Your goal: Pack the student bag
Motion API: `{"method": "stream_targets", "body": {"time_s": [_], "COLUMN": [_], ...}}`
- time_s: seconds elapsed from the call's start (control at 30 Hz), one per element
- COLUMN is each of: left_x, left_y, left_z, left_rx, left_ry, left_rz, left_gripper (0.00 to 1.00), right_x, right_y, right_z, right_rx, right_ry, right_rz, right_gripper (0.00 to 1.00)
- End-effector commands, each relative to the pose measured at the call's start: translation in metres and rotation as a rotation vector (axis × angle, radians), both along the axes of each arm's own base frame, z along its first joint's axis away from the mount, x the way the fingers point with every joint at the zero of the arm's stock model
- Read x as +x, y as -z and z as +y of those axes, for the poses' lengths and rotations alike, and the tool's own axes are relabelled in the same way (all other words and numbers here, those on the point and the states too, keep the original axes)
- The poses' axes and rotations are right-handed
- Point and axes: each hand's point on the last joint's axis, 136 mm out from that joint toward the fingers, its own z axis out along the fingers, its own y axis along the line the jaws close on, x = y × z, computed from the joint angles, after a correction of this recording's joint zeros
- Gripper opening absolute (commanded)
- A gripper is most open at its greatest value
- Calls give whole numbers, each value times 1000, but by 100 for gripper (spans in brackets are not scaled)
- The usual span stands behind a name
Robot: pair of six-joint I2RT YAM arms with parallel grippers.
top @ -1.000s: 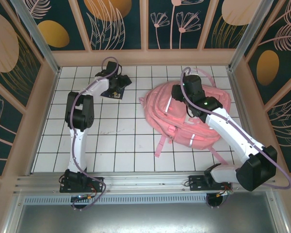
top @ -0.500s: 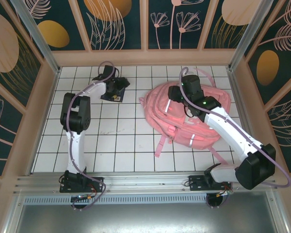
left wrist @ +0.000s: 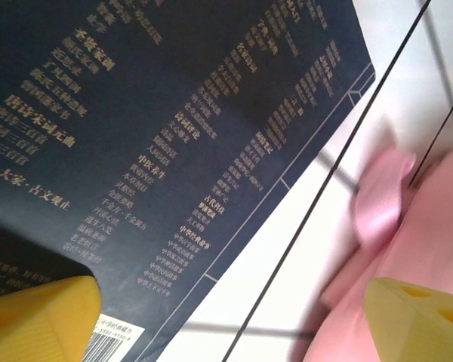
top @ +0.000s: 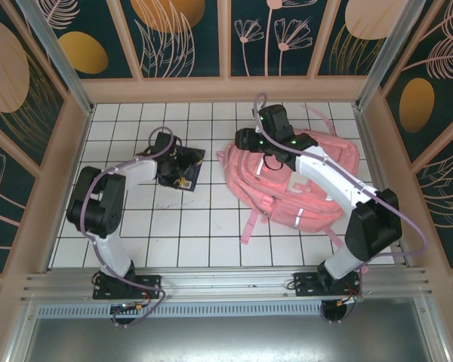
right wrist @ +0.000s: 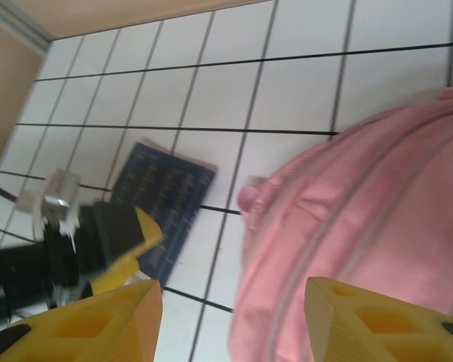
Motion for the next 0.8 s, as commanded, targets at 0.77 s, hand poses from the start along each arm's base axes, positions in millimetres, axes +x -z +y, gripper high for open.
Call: {"method": "stream_targets", "body": {"time_s": [0.77], "left_x": [11], "left_y": [-26], "left_z": [79], "left_rx": [195], "left_ry": [-102], "left_rz": [-159], "left_gripper": [97], "right_x": [-44], "right_y": [124], "right_z": [132], "right_rx": [74], "right_ry": [-152], "right_rz": [383], "right_gripper": [43]}}
